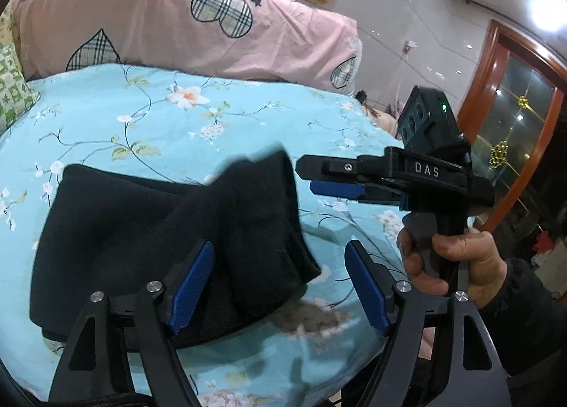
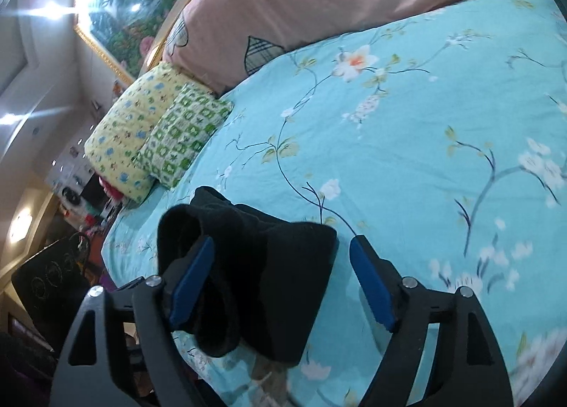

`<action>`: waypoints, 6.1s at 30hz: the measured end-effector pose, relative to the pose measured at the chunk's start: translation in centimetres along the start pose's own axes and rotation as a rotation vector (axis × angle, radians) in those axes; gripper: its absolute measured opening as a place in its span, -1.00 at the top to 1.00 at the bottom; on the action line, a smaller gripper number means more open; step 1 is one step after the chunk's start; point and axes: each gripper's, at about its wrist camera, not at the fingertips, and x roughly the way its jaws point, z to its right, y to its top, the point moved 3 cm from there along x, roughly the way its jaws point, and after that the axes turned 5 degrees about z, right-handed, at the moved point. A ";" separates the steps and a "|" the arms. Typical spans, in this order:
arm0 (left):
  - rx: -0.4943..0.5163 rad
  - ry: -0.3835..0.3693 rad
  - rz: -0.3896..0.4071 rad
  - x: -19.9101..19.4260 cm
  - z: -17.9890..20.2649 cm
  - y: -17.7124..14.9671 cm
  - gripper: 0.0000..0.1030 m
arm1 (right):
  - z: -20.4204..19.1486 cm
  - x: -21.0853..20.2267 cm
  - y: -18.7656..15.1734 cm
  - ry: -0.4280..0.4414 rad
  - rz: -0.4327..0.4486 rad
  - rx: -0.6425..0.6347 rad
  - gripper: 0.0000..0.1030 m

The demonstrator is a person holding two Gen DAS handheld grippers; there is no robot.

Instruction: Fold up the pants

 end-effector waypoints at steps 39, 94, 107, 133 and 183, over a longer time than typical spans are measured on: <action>-0.225 0.193 0.015 -3.6 -13.8 1.2 -0.57 | -4.6 0.3 -5.9 -0.141 -0.018 -0.023 -0.90; -0.512 0.039 0.032 -1.9 -19.9 0.4 0.51 | -3.1 3.4 -4.9 0.035 -0.067 0.091 0.14; -0.547 0.154 0.154 -5.2 -23.6 4.0 0.53 | -7.0 8.1 2.2 0.076 -0.092 -0.103 0.16; -0.545 0.359 0.106 -1.8 -32.2 3.2 0.39 | -4.2 20.5 7.2 0.048 -0.226 -0.186 -0.28; -0.139 0.787 0.054 -4.6 -20.2 -0.1 -0.70 | -10.6 14.4 -0.2 -0.130 -0.074 -0.567 -0.96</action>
